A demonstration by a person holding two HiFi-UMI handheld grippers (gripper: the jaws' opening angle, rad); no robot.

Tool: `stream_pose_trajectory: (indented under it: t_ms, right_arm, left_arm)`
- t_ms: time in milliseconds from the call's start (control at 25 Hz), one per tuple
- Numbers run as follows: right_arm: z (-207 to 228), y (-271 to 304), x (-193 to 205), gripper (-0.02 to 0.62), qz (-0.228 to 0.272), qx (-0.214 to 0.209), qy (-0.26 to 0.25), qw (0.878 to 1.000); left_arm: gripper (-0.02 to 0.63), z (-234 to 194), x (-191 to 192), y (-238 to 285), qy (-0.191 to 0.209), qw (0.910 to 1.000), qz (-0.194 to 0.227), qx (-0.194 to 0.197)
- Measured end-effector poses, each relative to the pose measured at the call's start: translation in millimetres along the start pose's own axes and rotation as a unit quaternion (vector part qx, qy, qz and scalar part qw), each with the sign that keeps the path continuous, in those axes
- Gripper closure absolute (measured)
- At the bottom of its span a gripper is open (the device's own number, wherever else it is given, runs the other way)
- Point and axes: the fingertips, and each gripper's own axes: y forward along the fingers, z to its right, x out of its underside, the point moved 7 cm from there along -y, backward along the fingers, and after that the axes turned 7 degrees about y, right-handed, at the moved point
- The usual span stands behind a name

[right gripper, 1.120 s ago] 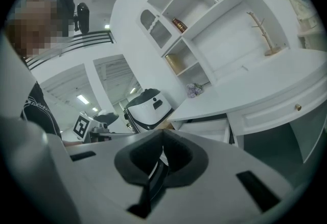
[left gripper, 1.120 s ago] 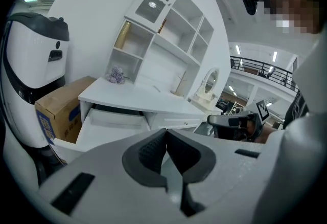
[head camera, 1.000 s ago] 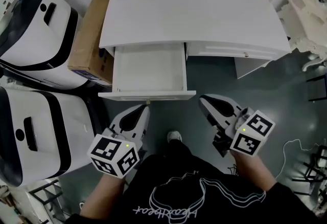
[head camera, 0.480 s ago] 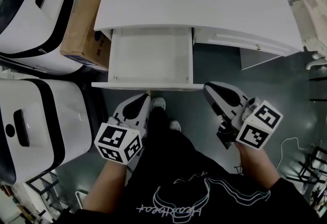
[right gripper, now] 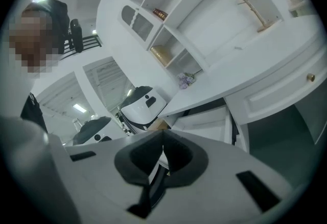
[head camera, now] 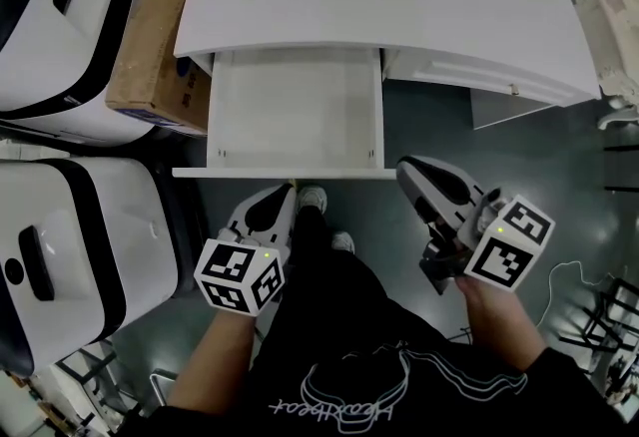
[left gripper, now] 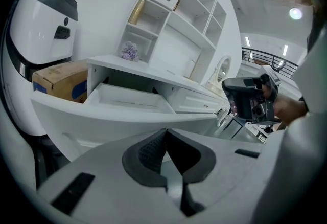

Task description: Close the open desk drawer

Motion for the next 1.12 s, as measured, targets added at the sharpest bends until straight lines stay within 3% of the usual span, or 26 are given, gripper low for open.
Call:
stream_pose_trajectory:
  t_ms: [1120]
  right_arm:
    - [13, -3, -1, 0.589, 0.008, 0.037, 0.016, 0.999]
  left_arm:
    - [0.601, -20, -10, 33, -0.029, 0.9996, 0.001, -0.001]
